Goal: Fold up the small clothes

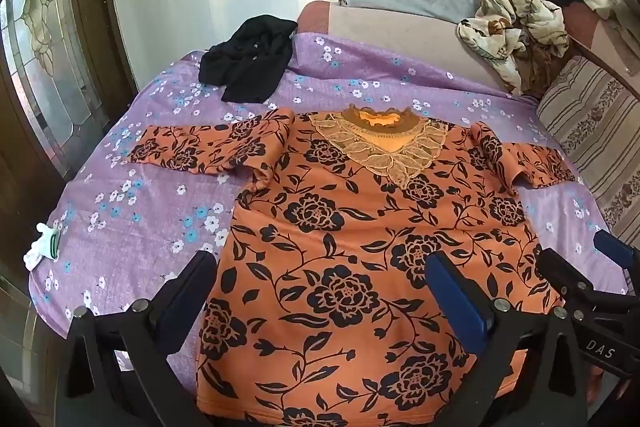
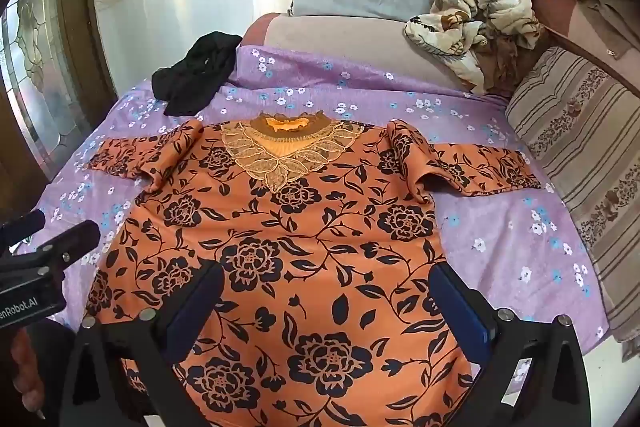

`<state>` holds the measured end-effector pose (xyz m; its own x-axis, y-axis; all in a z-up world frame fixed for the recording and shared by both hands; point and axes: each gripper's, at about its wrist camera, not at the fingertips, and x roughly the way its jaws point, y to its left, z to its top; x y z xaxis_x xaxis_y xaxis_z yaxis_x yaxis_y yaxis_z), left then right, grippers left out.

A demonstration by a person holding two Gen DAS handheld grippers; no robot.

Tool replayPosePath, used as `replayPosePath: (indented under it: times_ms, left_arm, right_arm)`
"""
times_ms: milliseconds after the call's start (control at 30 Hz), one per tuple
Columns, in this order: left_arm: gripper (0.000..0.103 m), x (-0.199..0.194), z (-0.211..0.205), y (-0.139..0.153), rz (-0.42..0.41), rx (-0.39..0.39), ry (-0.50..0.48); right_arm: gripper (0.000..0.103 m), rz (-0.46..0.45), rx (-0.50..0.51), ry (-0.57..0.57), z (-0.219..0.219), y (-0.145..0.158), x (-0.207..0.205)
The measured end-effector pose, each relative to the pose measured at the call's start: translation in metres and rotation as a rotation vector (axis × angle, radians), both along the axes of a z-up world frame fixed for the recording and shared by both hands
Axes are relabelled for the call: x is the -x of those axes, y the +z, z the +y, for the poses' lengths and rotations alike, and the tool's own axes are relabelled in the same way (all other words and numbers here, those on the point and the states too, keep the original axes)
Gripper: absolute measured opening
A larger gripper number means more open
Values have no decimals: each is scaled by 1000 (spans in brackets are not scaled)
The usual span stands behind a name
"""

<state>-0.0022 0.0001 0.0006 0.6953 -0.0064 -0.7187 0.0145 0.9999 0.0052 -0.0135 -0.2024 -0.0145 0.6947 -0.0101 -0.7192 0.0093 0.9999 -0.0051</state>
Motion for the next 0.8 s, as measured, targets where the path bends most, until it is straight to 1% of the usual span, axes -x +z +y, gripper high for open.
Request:
replayPosePath:
  times_ms: [233, 400, 800]
  left_arm:
    - [103, -5, 3, -6, 28, 0, 2]
    - [103, -7, 3, -6, 27, -1, 7]
    - [103, -11, 2, -12, 39, -3, 2]
  right_arm:
    - [103, -17, -15, 1, 0, 2, -2]
    - [103, -29, -10, 0, 0, 2, -3]
    - [103, -27, -19, -3, 0, 2, -10]
